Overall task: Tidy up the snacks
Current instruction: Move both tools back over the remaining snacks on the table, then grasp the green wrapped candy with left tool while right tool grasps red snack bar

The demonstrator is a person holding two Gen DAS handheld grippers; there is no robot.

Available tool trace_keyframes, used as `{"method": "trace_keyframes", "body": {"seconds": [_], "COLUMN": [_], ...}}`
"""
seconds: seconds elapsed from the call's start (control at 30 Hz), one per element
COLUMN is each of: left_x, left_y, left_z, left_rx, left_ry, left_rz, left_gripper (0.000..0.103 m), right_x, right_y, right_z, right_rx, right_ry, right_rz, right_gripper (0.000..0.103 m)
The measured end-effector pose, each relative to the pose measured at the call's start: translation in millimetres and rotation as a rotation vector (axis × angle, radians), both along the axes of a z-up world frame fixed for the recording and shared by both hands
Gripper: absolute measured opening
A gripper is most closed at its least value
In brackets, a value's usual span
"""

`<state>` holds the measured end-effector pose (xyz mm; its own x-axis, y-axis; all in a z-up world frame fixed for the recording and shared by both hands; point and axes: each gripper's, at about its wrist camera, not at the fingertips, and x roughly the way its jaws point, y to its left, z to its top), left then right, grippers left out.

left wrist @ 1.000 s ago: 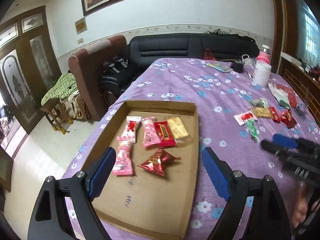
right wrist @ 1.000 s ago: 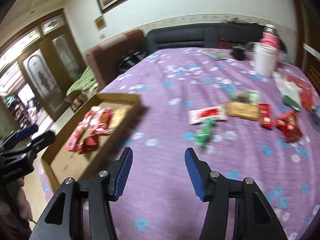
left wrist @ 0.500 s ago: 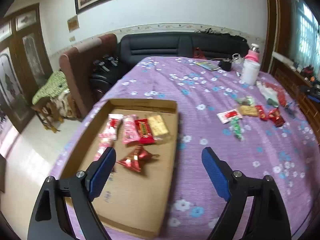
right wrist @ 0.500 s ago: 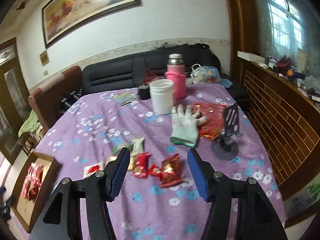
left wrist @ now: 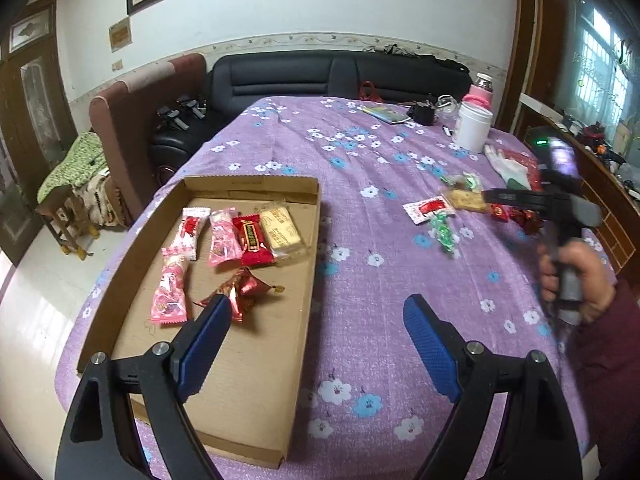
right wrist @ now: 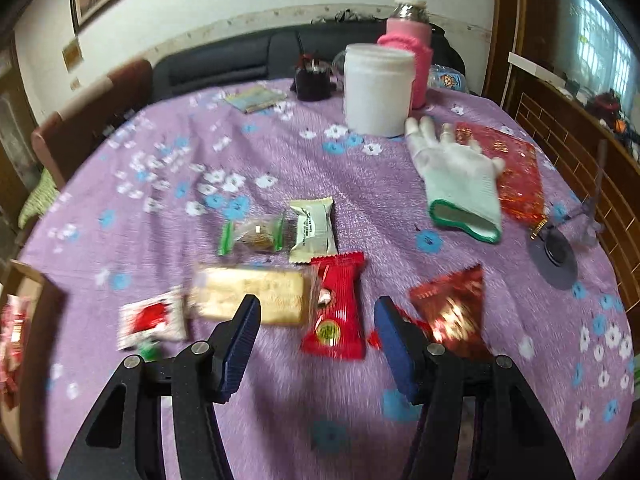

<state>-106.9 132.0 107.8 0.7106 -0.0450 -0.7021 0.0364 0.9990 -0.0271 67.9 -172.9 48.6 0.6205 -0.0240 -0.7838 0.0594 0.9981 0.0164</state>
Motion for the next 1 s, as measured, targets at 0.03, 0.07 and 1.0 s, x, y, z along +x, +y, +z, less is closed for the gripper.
{"method": "trace_keyframes", "body": {"seconds": [0.03, 0.07, 1.0], "left_x": [0, 0, 173], "left_y": [0, -1, -168], "left_z": [0, 1, -87], "left_rx": [-0.004, -0.01, 0.121], "left_ry": [-0.001, 0.0, 0.148], "left_rz": [-0.007, -0.017, -0.312], "left_gripper": [0.087, 0.087, 0.077], "right_x": [4, 6, -64], "right_y": [0, -3, -41], "right_z": [-6, -10, -14], "right_rx": [-0.012, 0.01, 0.196], "right_ry": [0.014, 0.028, 0.042], "right_rz": [-0.011, -0.017, 0.041], "right_gripper": [0.05, 0.028, 0.032]}}
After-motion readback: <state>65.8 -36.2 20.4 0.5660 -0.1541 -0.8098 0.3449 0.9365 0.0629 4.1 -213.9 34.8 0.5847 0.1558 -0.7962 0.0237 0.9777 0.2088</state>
